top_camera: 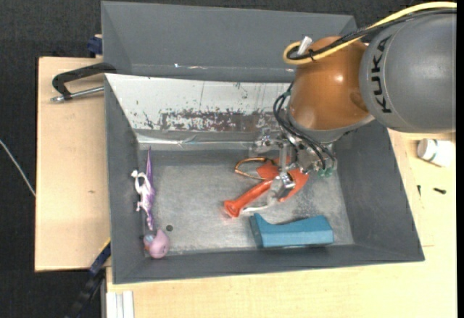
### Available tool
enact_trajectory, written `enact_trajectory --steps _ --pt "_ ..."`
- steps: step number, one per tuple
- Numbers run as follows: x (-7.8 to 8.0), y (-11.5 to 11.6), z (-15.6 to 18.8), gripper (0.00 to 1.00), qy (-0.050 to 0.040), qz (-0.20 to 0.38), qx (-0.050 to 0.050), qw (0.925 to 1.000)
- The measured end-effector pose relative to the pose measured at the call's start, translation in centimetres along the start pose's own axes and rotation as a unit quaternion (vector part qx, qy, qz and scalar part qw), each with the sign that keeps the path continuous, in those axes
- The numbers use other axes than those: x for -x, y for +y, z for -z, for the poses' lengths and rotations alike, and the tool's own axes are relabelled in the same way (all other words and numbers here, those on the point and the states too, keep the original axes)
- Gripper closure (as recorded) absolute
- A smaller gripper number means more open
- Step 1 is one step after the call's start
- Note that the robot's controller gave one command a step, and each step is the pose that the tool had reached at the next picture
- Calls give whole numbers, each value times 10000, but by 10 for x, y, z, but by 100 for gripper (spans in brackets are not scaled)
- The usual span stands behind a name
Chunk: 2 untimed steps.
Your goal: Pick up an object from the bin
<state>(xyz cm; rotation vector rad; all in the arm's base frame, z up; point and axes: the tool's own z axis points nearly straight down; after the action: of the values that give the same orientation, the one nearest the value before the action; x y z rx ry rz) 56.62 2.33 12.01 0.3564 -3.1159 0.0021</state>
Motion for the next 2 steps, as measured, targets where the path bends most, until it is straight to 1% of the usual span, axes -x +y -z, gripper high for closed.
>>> enact_trajectory --steps 1,2 --pt "-5 -17 -27 0 -51 69 8 10000" --pt "-38 -27 -32 0 -32 151 8 9999"
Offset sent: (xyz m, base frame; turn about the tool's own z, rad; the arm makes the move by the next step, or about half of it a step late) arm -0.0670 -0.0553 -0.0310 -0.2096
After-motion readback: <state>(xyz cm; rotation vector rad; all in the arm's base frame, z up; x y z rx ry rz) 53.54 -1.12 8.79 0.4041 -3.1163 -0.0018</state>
